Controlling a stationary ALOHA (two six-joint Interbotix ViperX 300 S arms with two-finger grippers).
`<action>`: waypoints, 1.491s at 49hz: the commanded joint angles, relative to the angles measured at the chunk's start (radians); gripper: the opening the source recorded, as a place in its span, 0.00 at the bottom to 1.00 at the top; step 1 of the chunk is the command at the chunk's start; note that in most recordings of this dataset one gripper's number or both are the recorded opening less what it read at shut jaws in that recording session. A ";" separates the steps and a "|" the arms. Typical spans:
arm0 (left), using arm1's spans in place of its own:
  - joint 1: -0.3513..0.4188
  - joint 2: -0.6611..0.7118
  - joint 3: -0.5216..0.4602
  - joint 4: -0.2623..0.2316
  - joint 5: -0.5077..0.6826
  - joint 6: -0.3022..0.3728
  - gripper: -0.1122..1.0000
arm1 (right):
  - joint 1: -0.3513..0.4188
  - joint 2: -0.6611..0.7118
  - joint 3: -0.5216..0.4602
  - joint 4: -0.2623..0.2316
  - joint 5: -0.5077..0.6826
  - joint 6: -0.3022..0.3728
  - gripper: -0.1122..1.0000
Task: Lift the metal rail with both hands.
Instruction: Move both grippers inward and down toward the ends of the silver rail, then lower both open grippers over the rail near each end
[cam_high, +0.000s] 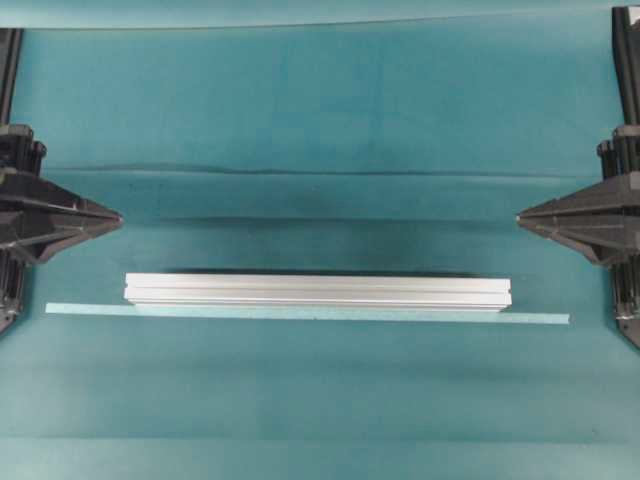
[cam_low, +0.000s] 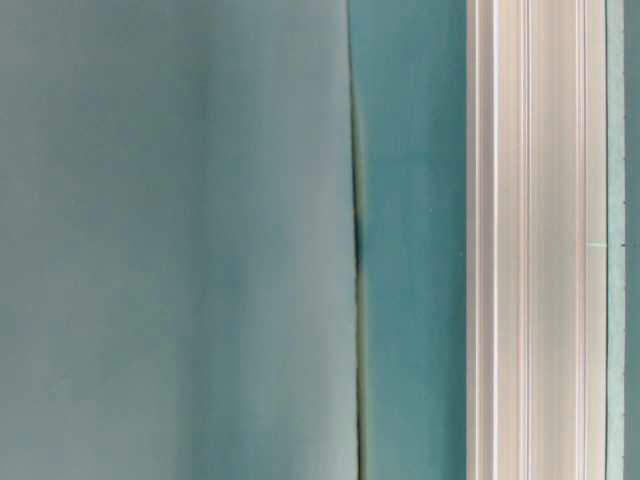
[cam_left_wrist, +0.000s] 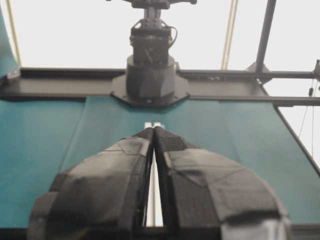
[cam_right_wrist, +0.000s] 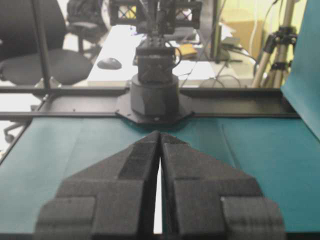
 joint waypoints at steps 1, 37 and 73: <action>0.009 0.026 -0.080 0.006 0.038 -0.035 0.23 | -0.003 0.014 -0.014 0.009 -0.006 0.017 0.20; -0.018 0.321 -0.457 0.015 0.750 -0.067 0.09 | -0.006 0.347 -0.383 0.118 0.736 0.175 0.10; 0.015 0.673 -0.638 0.034 1.103 -0.141 0.09 | 0.002 0.811 -0.693 0.058 1.325 -0.002 0.10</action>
